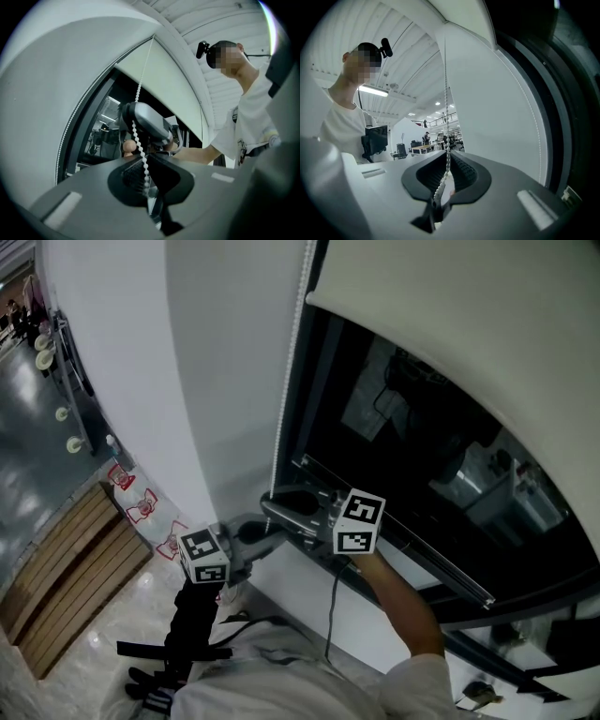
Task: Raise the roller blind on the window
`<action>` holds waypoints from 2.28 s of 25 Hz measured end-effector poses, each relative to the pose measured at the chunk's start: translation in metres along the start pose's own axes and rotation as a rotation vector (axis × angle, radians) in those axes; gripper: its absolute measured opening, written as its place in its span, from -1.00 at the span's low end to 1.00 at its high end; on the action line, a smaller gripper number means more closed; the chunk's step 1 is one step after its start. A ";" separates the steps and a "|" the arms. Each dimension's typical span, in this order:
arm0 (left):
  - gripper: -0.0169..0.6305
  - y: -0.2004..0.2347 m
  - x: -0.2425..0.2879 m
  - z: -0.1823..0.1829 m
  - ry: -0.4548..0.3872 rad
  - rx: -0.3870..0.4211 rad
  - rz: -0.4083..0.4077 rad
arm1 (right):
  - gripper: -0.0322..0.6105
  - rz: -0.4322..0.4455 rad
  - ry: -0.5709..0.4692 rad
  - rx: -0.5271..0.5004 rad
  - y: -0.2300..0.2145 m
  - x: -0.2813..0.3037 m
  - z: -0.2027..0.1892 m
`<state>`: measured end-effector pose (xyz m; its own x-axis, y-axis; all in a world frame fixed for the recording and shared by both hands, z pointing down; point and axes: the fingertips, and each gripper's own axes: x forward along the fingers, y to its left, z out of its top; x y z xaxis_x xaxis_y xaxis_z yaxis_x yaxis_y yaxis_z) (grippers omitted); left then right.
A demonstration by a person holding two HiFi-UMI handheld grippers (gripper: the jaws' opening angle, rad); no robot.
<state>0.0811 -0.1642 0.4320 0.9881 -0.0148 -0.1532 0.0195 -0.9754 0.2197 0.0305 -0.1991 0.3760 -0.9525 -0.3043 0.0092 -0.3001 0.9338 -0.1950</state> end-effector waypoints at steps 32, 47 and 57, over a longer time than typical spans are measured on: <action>-0.95 0.001 0.000 0.000 0.024 0.036 -0.015 | -0.49 0.058 -0.304 -0.577 0.046 0.004 0.344; -0.95 0.002 -0.002 -0.004 0.018 0.001 0.006 | -0.85 -0.016 -0.367 -0.482 0.036 -0.004 0.349; -0.95 -0.001 0.003 -0.006 0.023 0.000 -0.015 | -0.85 -0.030 -0.341 -0.451 0.031 -0.005 0.323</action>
<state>0.0850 -0.1617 0.4371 0.9910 0.0054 -0.1341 0.0347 -0.9755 0.2171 0.0423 -0.2300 0.0534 -0.8956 -0.3056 -0.3233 -0.3900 0.8890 0.2400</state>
